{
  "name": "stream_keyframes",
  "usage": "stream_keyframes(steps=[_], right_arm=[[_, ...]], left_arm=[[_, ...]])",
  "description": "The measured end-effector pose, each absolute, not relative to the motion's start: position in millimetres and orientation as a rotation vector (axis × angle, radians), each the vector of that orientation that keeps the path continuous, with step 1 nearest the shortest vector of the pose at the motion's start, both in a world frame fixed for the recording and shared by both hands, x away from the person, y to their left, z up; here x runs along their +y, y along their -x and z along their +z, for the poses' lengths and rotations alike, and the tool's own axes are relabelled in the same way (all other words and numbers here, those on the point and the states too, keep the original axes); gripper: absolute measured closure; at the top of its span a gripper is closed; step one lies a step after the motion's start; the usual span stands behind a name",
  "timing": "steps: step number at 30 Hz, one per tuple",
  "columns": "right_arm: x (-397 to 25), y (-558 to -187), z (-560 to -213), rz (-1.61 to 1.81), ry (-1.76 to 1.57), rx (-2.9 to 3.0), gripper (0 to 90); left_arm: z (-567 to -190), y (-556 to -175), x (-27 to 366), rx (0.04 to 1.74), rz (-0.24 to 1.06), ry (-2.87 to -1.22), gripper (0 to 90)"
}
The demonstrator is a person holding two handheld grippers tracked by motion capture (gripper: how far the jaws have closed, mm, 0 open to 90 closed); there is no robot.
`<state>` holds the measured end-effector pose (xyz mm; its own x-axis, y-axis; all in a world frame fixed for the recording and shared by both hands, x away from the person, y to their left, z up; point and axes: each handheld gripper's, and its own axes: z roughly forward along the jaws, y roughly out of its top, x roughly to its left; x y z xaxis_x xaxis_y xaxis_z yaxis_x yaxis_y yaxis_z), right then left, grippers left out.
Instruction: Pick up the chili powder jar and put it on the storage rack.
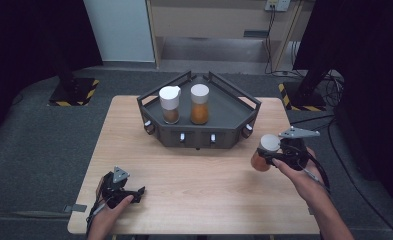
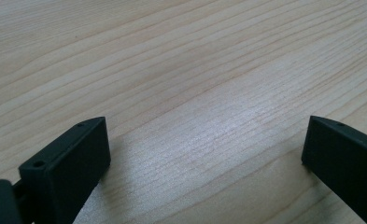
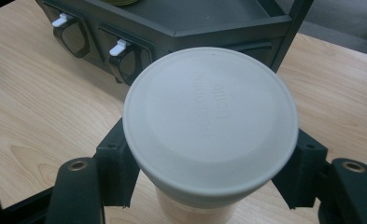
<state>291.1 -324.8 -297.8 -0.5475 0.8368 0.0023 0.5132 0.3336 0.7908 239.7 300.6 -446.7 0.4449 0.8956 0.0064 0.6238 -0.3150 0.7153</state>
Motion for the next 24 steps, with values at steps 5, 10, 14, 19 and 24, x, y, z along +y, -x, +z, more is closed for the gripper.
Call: stream_keyframes(steps=[5, 10, 14, 19, 24], right_arm=[[-324.3, -292.0, -291.8, 1.079, -1.183, 2.198, 34.0], [-326.5, -291.9, -285.1, 1.088, -1.183, 2.189, 34.0], [-326.3, -292.7, -279.4, 1.078, -1.178, 2.183, 34.0], [-325.1, -294.5, -273.4, 1.074, -1.176, 2.182, 34.0], [-322.4, -297.0, -265.7, 1.082, -1.159, 2.185, 34.0]], left_arm=[[-446.7, -239.7, 300.7, 1.268, 0.542, -2.052, 0.0], [-446.7, -239.7, 300.6, 1.268, 0.542, -2.052, 0.0], [-446.6, -239.7, 300.6, 1.268, 0.542, -2.053, 0.0], [-446.6, -239.7, 300.6, 1.268, 0.542, -2.052, 0.0], [-446.6, -239.7, 300.6, 1.268, 0.542, -2.053, 0.0]])
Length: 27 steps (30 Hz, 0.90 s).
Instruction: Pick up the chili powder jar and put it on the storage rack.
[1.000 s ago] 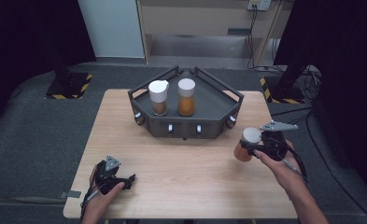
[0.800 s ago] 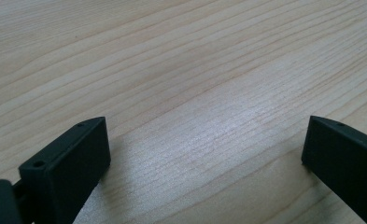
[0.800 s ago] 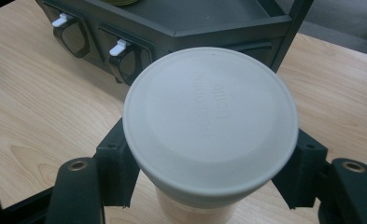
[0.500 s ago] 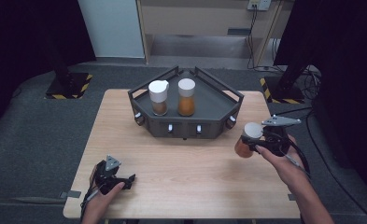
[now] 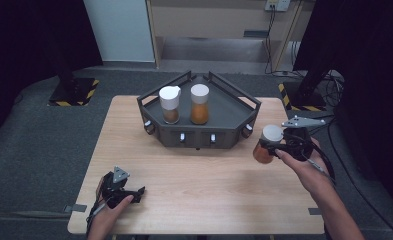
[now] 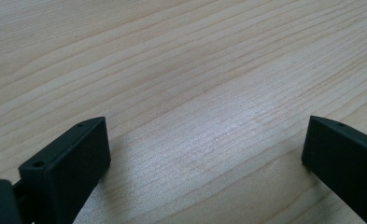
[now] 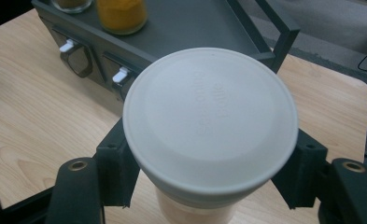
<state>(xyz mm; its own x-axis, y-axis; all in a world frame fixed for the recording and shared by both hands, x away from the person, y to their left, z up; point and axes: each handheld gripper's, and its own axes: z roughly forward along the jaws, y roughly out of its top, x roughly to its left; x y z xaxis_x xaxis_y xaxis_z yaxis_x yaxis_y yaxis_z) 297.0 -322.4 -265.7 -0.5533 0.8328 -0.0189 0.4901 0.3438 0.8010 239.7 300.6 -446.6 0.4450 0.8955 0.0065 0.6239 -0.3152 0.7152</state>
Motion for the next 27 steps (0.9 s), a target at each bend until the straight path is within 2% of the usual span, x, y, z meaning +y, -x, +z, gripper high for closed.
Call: stream_keyframes(steps=[27], right_arm=[[-304.4, -319.4, -233.8, 1.100, -1.135, 2.173, 34.0]], left_arm=[[-446.6, -239.8, 300.7, 1.268, 0.541, -2.053, 0.0]])
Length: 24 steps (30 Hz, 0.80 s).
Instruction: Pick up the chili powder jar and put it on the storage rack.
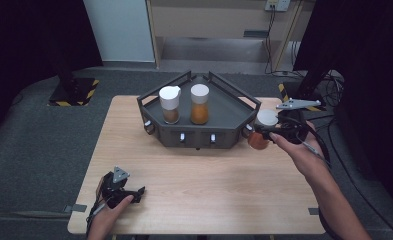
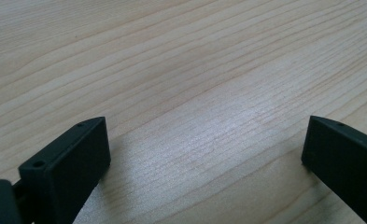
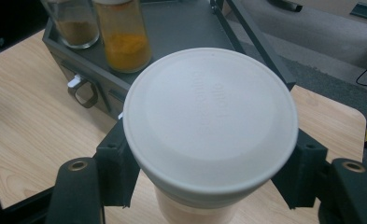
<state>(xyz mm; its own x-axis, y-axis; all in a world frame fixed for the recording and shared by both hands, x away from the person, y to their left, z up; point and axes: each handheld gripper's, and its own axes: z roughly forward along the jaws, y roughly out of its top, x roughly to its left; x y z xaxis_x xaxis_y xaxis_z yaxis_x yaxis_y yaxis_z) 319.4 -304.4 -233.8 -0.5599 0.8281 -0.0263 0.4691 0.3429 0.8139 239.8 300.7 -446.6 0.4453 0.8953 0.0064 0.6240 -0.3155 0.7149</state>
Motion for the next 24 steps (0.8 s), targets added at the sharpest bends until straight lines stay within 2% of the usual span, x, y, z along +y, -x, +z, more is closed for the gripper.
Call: stream_keyframes(steps=[24], right_arm=[[-293.8, -333.4, -219.0, 1.102, -1.126, 2.168, 34.0]], left_arm=[[-446.6, -239.8, 300.7, 1.268, 0.541, -2.053, 0.0]])
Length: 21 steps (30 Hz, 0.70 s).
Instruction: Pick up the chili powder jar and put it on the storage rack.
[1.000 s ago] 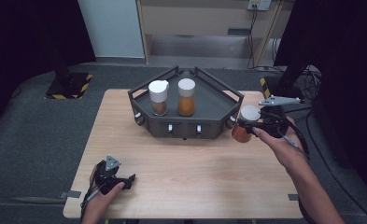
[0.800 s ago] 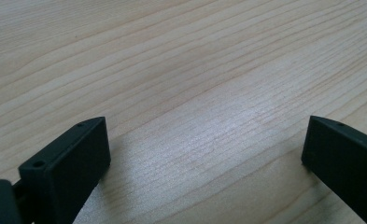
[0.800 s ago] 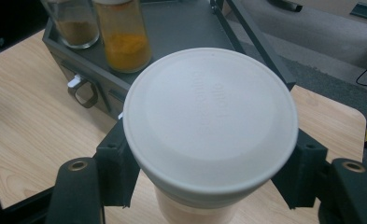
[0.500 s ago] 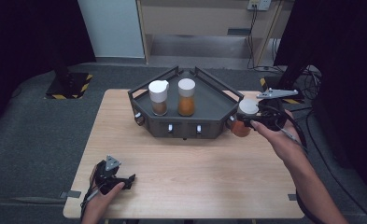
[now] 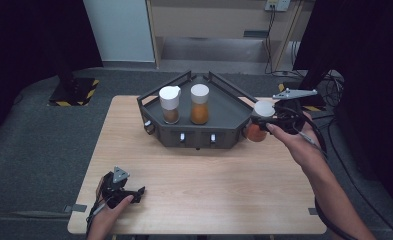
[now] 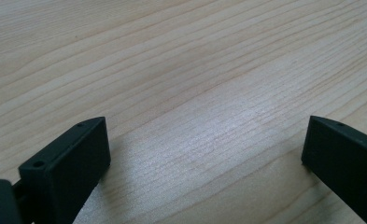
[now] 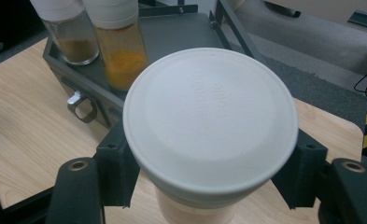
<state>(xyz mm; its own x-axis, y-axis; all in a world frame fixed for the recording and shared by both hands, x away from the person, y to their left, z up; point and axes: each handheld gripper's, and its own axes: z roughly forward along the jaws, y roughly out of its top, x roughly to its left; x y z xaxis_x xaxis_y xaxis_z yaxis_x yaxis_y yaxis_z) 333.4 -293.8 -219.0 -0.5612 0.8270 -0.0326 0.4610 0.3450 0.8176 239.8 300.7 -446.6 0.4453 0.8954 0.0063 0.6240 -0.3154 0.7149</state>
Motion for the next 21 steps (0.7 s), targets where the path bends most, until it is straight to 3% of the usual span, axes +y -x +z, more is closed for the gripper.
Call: stream_keyframes(steps=[21], right_arm=[[-281.7, -347.2, -213.3, 1.109, -1.125, 2.163, 34.0]], left_arm=[[-446.6, -239.8, 300.7, 1.268, 0.541, -2.053, 0.0]])
